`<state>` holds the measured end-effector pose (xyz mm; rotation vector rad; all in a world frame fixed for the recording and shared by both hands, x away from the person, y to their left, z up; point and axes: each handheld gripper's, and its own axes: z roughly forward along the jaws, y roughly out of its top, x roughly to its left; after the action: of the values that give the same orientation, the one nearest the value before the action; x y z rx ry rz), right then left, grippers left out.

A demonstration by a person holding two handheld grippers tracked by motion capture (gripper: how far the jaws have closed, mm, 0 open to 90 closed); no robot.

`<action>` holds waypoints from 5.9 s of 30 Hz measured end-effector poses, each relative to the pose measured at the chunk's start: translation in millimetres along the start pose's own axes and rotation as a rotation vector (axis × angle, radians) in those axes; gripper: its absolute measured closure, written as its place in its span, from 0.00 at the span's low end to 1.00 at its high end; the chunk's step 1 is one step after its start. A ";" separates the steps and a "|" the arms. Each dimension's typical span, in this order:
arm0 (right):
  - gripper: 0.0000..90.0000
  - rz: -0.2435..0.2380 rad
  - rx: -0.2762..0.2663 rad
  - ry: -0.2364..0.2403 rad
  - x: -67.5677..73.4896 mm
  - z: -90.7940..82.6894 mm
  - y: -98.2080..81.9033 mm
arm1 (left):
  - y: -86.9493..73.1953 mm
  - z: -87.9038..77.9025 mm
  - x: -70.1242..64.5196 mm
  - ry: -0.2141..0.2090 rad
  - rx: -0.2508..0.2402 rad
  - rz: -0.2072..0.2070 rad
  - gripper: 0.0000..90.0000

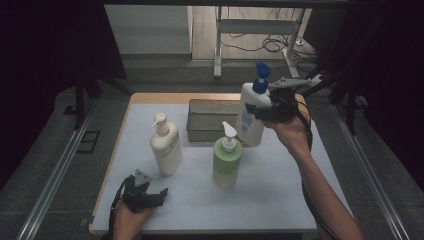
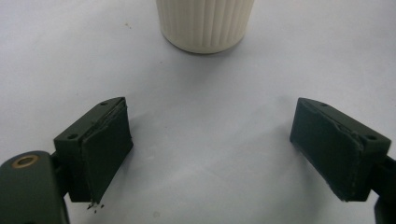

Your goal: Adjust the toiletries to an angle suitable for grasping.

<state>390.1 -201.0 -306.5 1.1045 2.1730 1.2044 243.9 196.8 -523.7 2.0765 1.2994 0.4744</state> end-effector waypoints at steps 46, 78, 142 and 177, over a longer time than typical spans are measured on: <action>0.45 0.021 -0.042 -0.079 14.8 119.2 32.0 | -0.1 0.0 0.0 0.000 0.000 -0.001 0.13; 0.44 0.019 0.051 -0.032 23.5 138.7 -10.3 | -0.1 -0.2 0.0 0.000 0.002 0.002 0.13; 0.94 0.089 0.126 0.005 -22.6 132.1 -70.9 | -0.2 -0.1 -0.1 0.001 0.001 0.001 0.13; 0.99 0.130 0.197 0.051 -11.6 178.6 -65.3 | -0.2 -0.1 0.0 0.001 0.001 0.001 0.13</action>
<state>488.3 -139.3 -457.7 1.3270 2.3298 1.1002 243.7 196.9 -523.7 2.0783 1.2995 0.4749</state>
